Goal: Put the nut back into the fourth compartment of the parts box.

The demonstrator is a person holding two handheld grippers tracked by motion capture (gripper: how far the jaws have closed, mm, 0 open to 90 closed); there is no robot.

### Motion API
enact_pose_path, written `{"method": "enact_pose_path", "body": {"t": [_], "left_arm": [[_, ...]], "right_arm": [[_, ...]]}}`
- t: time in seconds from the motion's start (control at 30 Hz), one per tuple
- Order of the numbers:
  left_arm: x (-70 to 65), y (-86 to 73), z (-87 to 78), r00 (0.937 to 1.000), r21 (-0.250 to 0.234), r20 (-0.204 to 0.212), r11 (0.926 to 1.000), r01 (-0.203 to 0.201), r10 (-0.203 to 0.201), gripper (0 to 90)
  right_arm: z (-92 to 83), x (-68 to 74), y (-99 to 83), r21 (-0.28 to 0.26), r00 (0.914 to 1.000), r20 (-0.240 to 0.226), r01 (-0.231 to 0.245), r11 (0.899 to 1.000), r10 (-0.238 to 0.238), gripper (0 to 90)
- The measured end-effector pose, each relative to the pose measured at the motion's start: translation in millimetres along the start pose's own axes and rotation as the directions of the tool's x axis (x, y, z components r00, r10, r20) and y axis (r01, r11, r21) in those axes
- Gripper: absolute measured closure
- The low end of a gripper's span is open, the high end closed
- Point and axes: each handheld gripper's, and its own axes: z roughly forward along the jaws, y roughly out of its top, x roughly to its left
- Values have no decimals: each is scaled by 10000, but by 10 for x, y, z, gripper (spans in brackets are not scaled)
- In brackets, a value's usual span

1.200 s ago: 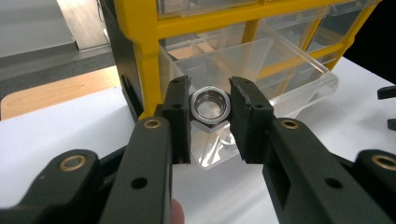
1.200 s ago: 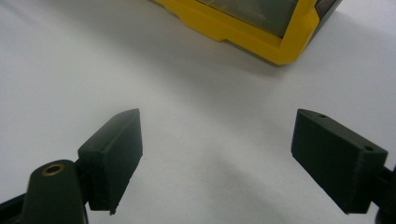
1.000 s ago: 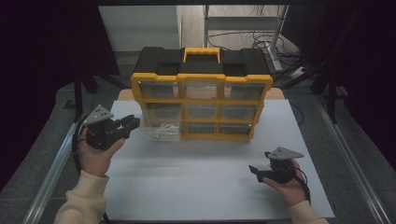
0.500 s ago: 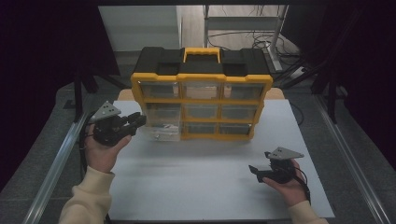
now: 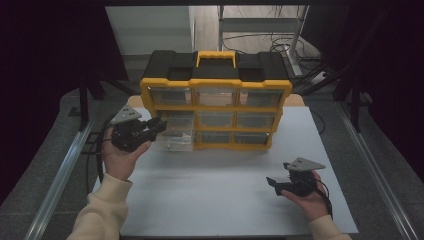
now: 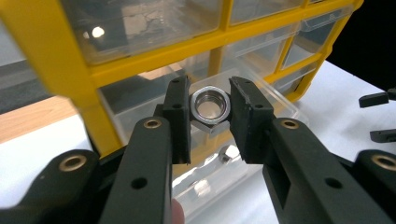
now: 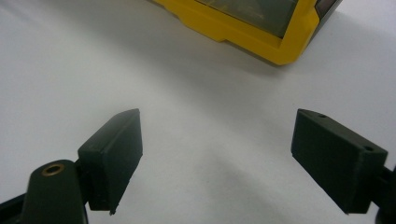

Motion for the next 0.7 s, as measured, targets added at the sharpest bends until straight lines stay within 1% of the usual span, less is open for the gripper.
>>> {"method": "enact_pose_path", "body": {"t": [0.2, 0.43, 0.53, 0.57, 0.6, 0.67, 0.7], "left_arm": [[-58, 71, 133, 9998, 155, 94, 9997, -164, 162, 703], [-63, 49, 219, 9998, 341, 82, 9993, -173, 171, 703], [-46, 34, 249, 9999, 371, -15, 9992, -122, 123, 702], [-43, 29, 254, 9999, 354, -116, 9993, -120, 124, 699], [-39, 18, 255, 9994, 188, -283, 9997, -181, 186, 692], [-39, 9, 249, 9983, 42, -538, 9997, -222, 223, 561], [-35, 5, 244, 9981, 89, -588, 9998, -194, 199, 447]], "right_arm": [[-2, -5, -2, 5, 10000, 8, 30, 10000, -30, 169], [-5, -10, -7, 7, 10000, 11, 33, 10000, -33, 170], [-4, -7, -5, 24, 10000, -1, 16, 10000, -16, 170], [-2, -4, -5, 29, 10000, 4, 30, 10000, -30, 170], [-1, -3, -4, 31, 10000, -2, 32, 10000, -32, 169], [0, 0, -4, 25, 10000, 0, 15, 10000, -15, 169], [-1, -3, -5, 29, 10000, 6, 31, 10000, -31, 170]]}}
